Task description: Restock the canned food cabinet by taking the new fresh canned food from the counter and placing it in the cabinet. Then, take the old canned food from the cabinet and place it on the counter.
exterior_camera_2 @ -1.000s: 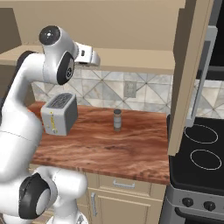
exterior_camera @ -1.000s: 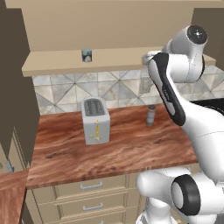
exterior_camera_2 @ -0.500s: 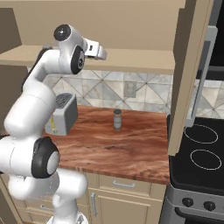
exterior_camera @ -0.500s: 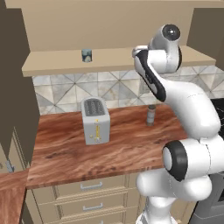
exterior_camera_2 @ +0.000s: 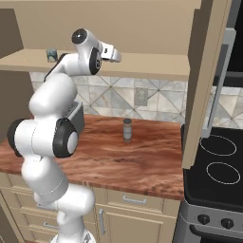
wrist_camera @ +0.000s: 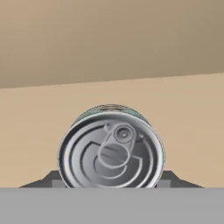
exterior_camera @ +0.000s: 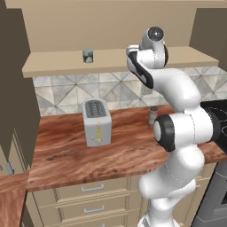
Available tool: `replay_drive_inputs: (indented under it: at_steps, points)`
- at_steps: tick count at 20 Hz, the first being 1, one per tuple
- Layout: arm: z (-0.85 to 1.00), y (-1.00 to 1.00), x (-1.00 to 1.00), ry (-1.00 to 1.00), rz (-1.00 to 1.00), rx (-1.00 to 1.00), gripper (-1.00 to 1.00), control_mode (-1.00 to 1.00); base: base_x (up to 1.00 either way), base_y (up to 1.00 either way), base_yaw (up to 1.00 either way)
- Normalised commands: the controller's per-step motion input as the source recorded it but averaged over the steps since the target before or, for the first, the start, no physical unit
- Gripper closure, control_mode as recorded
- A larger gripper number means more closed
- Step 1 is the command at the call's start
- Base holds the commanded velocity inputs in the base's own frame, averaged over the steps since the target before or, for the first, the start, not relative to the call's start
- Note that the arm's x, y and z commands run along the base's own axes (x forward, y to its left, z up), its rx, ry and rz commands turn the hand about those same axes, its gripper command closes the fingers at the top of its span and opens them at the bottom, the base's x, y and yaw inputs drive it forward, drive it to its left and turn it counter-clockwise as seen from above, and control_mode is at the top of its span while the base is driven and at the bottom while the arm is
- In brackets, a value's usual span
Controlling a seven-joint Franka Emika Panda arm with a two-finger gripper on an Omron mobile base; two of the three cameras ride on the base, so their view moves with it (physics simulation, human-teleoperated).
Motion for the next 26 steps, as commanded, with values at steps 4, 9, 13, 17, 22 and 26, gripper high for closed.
replay_drive_inputs:
  at_steps: [4,9,13,17,22,26]
  points:
    - [-0.07,0.00,0.42,0.00,0.00,-0.02,-1.00,-1.00,0.00,0.00,0.00]
    - [0.03,0.00,0.04,-0.01,0.00,0.00,-1.00,-1.00,0.00,0.00,0.00]
    - [0.41,0.19,-0.41,-0.10,0.00,0.00,-1.00,-1.00,0.00,0.00,0.00]
    - [0.61,0.53,-0.98,-0.21,0.00,0.00,-1.00,-1.00,0.00,0.00,0.00]
    - [0.69,0.82,-0.95,-0.19,0.08,0.00,-1.00,-1.00,0.00,0.00,0.00]
    - [0.23,1.00,-0.78,-0.01,0.20,0.00,-1.00,-1.00,0.00,0.00,0.00]
